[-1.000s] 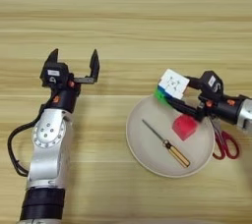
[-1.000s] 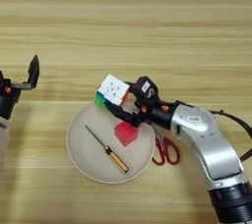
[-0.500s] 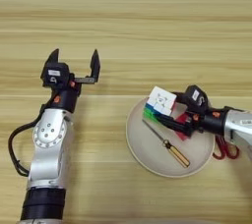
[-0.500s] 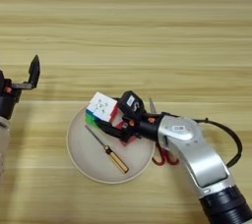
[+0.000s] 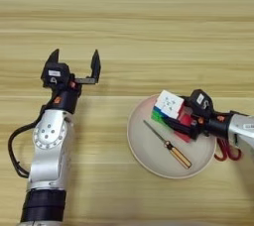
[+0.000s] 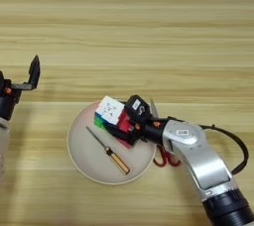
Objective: Move the objects on the table
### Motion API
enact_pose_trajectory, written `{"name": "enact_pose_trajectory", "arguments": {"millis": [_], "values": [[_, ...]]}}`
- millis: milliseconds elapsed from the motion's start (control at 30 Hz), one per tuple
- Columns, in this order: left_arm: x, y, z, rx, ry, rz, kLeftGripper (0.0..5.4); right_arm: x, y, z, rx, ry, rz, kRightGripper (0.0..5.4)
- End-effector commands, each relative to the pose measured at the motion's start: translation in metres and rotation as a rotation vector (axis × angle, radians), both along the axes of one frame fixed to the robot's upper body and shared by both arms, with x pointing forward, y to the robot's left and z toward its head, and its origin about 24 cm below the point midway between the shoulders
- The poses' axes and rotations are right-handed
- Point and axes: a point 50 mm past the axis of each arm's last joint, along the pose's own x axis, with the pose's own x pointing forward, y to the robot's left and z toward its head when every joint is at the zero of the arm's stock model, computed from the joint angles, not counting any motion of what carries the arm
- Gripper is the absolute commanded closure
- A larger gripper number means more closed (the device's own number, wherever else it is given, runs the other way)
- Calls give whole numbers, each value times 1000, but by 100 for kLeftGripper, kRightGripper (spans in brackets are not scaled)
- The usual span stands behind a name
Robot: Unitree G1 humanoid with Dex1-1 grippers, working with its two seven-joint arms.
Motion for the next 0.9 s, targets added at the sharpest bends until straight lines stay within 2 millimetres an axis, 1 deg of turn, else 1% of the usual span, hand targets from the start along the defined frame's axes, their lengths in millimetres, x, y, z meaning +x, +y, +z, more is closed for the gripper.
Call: {"name": "enact_pose_trajectory", "arguments": {"millis": [33,67,133,367,500,600,800,900], "values": [[1,-1,3,3,-15,-5,0,1,-2,2,0,-9,-18,110],[1,-1,3,3,-16,-5,0,1,-1,6,15,-23,-12,106],[1,-1,4,3,-16,-5,0,2,-1,13,39,-47,-11,78],[1,-2,3,2,-16,-5,0,9,-5,41,149,-138,-46,3],[1,-2,3,1,-16,-5,0,8,-10,61,236,-188,-48,3],[1,-3,3,1,-17,-6,0,8,-21,74,277,-222,-64,3],[2,-4,4,1,-19,-6,0,4,-49,87,291,-264,-120,3],[2,-5,4,0,-20,-5,0,0,-59,88,285,-271,-133,3]]}}
